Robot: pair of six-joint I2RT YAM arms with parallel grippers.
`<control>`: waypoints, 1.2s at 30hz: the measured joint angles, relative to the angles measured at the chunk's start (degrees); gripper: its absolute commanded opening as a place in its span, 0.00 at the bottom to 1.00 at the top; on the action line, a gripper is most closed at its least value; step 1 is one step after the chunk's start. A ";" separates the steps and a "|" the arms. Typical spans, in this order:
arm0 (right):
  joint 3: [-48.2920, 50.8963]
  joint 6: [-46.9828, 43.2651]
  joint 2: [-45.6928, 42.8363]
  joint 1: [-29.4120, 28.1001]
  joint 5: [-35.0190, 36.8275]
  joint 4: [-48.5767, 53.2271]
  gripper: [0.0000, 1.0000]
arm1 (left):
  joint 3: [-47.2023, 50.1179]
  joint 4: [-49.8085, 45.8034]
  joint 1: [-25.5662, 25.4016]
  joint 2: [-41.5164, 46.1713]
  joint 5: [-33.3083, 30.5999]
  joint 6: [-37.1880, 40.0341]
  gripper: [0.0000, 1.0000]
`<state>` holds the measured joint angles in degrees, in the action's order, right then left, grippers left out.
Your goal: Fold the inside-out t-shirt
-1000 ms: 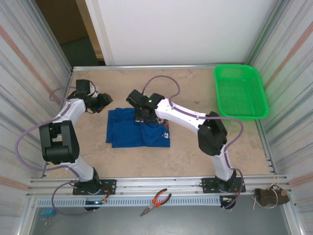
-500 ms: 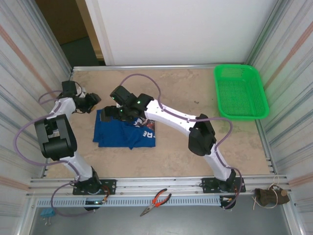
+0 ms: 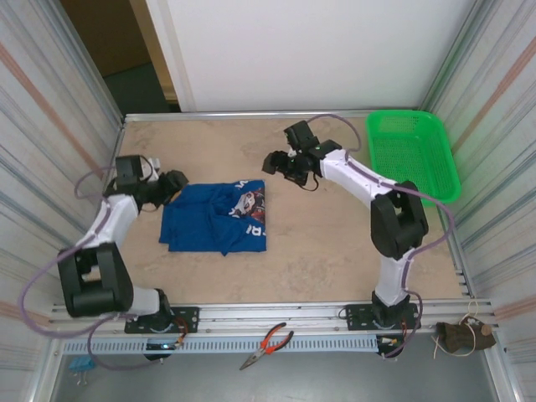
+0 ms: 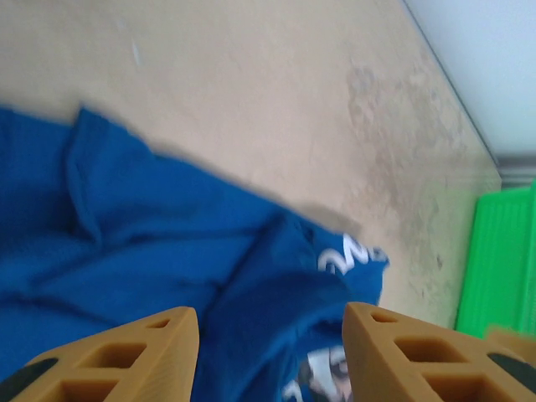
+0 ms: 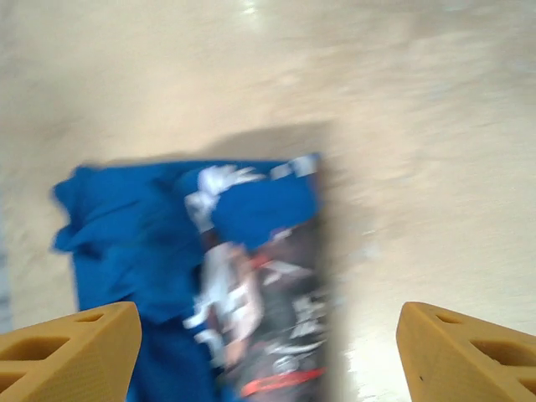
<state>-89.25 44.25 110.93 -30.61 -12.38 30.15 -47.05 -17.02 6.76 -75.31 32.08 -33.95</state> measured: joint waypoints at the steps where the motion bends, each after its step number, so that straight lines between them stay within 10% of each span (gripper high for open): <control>1: -0.81 -0.15 1.84 0.31 -0.68 0.20 0.78 | 2.29 0.17 -0.85 2.21 -0.35 -0.72 0.50; 10: -11.45 -0.81 17.27 -2.60 -6.97 0.85 0.67 | 14.64 3.54 -4.26 8.04 -4.87 -6.36 0.52; 13: -12.02 0.04 18.64 -2.80 -8.09 0.15 0.51 | 14.05 5.42 -4.26 3.04 -5.66 -6.40 0.51; 17: -11.61 1.60 19.19 -2.27 -9.11 -1.77 0.01 | 12.35 7.39 -4.28 -4.37 -6.78 -6.25 0.51; 36: 32.87 15.76 -14.93 0.20 9.20 -10.47 0.00 | -22.62 6.47 -16.72 -33.14 -5.95 -0.24 0.50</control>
<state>-56.38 60.01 96.01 -30.41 -3.18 19.68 -69.67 -10.55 -9.96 -108.44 26.13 -34.20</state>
